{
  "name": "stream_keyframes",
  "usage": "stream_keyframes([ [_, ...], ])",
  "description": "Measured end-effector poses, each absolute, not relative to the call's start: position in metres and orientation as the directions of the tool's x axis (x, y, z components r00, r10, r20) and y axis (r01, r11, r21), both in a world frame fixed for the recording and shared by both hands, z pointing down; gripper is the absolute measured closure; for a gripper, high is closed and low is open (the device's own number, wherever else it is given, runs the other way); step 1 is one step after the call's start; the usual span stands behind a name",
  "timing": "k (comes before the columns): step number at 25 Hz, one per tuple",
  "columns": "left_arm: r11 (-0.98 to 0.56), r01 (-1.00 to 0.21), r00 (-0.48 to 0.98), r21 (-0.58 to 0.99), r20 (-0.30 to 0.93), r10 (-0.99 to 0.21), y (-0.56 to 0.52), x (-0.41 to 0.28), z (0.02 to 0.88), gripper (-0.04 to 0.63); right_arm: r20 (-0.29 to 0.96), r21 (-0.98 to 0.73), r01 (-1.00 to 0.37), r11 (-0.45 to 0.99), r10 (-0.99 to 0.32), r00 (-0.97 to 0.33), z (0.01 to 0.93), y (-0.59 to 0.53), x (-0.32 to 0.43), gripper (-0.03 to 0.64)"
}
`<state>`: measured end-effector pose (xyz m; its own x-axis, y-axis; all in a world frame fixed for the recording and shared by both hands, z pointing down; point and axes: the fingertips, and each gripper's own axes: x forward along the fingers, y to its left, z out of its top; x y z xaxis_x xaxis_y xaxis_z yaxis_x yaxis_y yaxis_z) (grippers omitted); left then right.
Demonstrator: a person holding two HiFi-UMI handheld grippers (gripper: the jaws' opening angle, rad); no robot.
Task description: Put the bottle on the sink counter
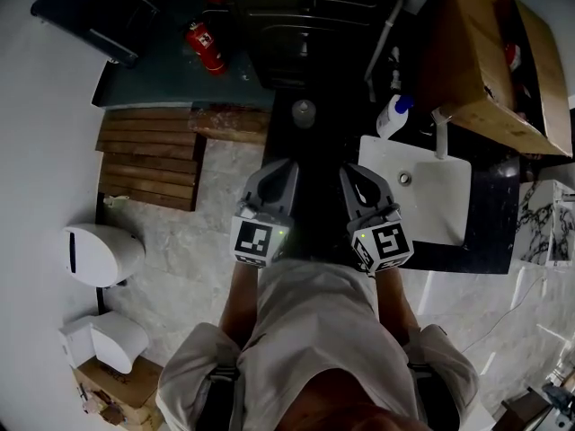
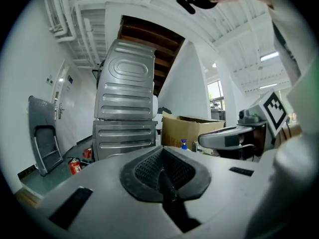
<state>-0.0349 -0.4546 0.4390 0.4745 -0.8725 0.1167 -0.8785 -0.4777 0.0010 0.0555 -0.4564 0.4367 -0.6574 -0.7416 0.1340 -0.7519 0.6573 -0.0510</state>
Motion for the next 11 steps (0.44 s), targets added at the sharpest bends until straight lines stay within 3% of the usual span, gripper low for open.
stream_keyframes([
  [11,-0.478,-0.878,0.473,-0.003,0.139,-0.870,-0.4607,-0.0305,0.4435,0.594,0.143,-0.061,-0.760,0.647,-0.748,-0.648,0.4386,-0.4603,0.0606,0.621],
])
